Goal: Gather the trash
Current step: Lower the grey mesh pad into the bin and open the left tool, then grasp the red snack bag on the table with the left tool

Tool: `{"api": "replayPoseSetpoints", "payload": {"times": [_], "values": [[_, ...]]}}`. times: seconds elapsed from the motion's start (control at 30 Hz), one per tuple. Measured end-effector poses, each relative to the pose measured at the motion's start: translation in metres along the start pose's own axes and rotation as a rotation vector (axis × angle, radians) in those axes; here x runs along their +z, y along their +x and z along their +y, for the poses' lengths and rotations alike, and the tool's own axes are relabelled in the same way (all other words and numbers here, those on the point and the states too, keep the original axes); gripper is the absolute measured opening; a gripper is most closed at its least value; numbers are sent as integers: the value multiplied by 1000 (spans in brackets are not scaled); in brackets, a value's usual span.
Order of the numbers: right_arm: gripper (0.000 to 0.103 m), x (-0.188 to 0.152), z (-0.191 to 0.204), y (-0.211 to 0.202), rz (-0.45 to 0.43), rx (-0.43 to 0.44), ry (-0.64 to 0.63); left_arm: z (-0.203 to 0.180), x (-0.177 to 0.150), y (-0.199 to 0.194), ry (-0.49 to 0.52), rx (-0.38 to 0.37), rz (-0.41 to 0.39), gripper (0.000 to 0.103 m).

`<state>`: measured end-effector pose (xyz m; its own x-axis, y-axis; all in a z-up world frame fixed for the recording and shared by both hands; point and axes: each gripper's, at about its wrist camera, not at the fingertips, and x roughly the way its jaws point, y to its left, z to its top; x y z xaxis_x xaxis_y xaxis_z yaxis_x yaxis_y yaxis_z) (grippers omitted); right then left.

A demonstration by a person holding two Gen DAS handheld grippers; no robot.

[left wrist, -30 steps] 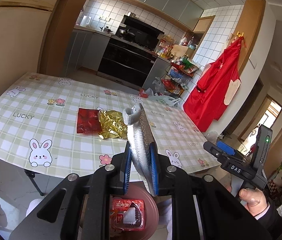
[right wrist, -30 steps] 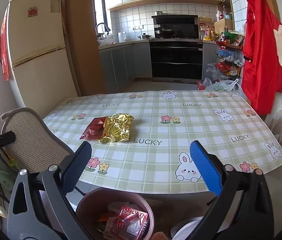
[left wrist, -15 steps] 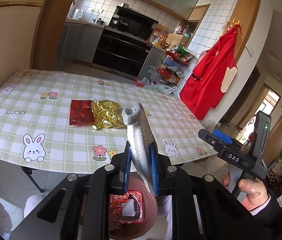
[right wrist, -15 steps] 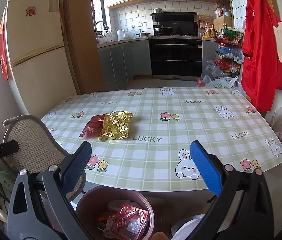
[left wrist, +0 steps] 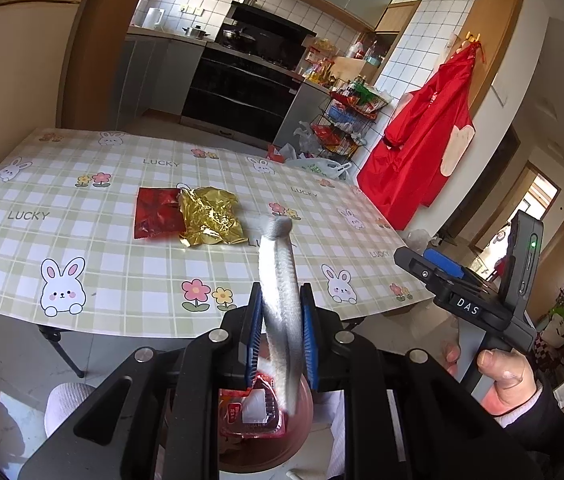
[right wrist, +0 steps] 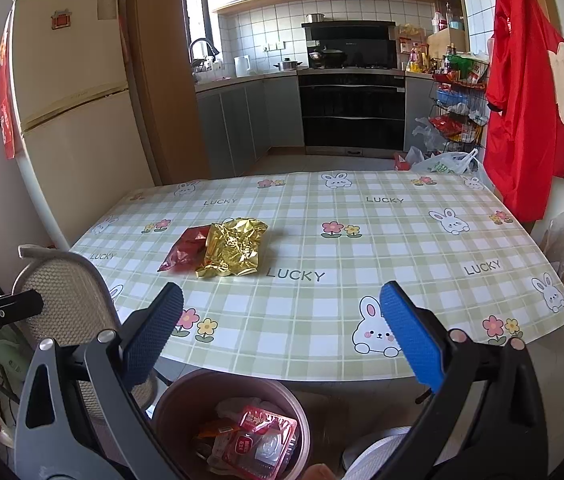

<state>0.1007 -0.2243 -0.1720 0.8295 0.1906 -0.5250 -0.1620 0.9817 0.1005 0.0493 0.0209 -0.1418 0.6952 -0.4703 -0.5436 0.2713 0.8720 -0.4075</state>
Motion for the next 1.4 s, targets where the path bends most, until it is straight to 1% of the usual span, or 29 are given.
{"api": "replayPoseSetpoints", "payload": {"times": [0.07,0.13,0.2,0.3,0.4,0.5,0.77,1.0,1.17,1.3,1.4], "values": [[97,0,0,0,1,0,0,-1,0,2,5,-8,12,18],[97,-1,0,1,4,1,1,-1,-1,3,5,-28,16,24],[97,-1,0,2,8,3,2,-2,-2,3,6,-38,12,38],[97,-3,1,3,13,5,1,-1,0,1,-3,-38,2,51],[97,-4,0,4,16,6,2,3,1,-1,-27,-23,-11,60],[97,-5,0,5,20,6,4,10,2,-2,-46,5,-21,65],[97,-9,-1,11,37,1,7,25,0,-2,-90,55,-29,70],[97,-15,-3,24,73,-4,9,43,-5,7,-128,97,-14,73],[97,-20,-5,40,105,-7,12,56,-8,17,-150,124,5,73],[97,-23,-7,57,134,-10,11,67,-10,29,-149,154,26,73],[97,-24,-8,71,153,-2,8,76,-8,42,-140,172,45,76]]}}
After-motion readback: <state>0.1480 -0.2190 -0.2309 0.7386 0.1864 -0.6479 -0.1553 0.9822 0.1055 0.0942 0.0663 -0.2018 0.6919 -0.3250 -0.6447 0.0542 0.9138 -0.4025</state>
